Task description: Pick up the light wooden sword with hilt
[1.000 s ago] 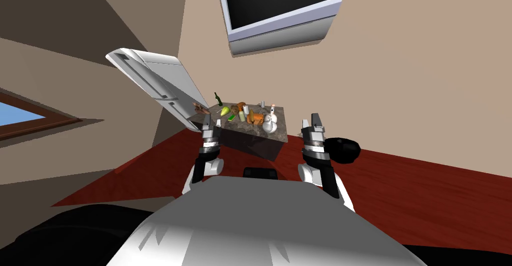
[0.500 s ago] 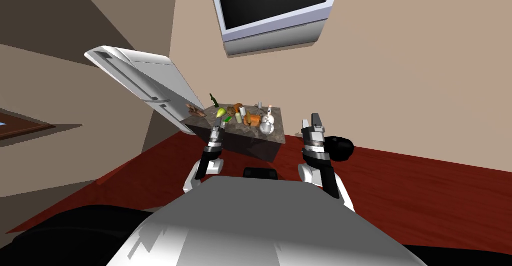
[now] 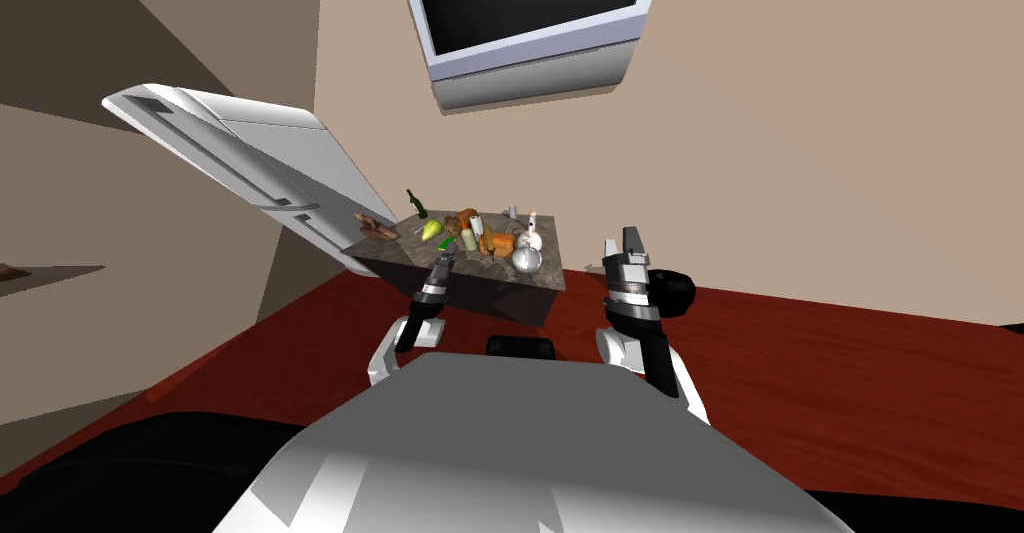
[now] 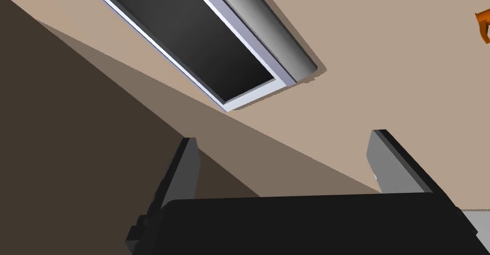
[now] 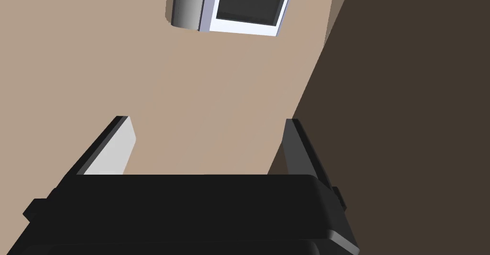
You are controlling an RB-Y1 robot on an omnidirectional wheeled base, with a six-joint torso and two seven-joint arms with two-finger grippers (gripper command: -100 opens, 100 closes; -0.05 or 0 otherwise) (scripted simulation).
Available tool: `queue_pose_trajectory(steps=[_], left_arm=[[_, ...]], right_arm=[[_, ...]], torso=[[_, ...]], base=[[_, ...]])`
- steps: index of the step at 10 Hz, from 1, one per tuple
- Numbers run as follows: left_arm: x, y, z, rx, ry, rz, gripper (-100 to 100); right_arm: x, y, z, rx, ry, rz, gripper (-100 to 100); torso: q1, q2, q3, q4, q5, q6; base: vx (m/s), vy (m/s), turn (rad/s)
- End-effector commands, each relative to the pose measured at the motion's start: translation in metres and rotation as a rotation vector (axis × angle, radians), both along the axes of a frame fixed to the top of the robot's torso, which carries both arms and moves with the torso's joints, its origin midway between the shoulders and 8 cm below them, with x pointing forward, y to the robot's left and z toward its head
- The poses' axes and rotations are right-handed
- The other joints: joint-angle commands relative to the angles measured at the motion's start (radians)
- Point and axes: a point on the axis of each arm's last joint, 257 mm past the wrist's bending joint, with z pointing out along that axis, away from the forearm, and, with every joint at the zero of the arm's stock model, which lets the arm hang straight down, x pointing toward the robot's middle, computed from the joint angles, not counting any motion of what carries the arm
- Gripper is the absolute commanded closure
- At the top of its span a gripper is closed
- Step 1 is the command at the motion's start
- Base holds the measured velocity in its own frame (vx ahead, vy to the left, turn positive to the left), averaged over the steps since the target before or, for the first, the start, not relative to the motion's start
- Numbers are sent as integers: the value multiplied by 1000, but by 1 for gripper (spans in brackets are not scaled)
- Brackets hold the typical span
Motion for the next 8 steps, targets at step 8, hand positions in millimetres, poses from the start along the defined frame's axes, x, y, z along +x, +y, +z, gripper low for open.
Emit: queue_pose_trajectory(steps=[8], left_arm=[[24,9,-79,440,127,39,-100]], right_arm=[[0,0,0,0,0,0,0]], torso=[[0,0,0,0,0,0]], base=[[62,-25,-90]])
